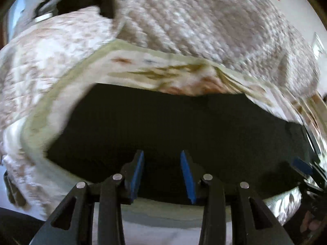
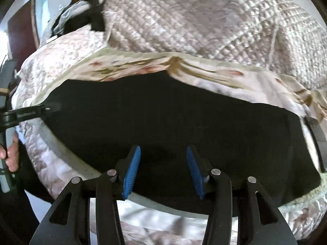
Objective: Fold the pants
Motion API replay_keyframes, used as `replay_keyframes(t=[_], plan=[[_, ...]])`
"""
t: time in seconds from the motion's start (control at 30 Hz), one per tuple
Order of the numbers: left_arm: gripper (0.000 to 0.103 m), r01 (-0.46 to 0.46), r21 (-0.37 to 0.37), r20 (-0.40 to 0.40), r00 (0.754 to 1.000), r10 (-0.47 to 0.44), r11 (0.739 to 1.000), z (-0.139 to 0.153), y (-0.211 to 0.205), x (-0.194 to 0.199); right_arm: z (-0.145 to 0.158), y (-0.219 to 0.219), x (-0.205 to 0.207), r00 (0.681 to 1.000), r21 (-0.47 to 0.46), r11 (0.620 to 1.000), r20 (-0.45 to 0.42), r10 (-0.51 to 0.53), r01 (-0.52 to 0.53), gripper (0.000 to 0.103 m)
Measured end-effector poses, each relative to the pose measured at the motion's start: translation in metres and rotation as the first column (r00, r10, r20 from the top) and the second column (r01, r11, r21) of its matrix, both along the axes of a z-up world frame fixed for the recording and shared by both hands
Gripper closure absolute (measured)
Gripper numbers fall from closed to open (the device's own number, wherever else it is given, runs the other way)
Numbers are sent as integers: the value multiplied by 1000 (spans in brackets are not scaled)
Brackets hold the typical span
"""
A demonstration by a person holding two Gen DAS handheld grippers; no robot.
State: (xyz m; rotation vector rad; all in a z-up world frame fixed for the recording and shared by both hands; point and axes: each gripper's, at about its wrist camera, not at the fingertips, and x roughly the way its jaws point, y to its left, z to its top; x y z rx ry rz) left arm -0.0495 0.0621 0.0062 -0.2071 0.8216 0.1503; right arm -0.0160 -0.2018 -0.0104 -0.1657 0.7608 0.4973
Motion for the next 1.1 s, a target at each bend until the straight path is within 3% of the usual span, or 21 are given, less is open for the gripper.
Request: replay_keyframes(t=[0.13,0.3,0.4,0.73,0.97,1.1], plan=[[59,25,80,-5,1000,-25,996,-5,-17,2,-8,5,-1,1000,-39,999,4,14,-13,55],[59,-25,58,5,1000,25,998,2,2,2,-1,-9,1,999,-7,999,20,-41,41,55],[59,-70,40,-24,997,71,997,-4,19,4,-9,-16,10,996,-9,997,-21,-82,81,52],[59,-61,52,-20,998,62,997,8,26,11,3,-23,16,995,35,995,-44,-91,92,51],[55,-78,66,-30,996,80,995,10,44,20,3,-25,27,993,34,994,-63,-98,100,51],[43,-117,52,-13,993,118,992,18,67,22,5,-24,31,994,24,995,-58,-92,94,51]])
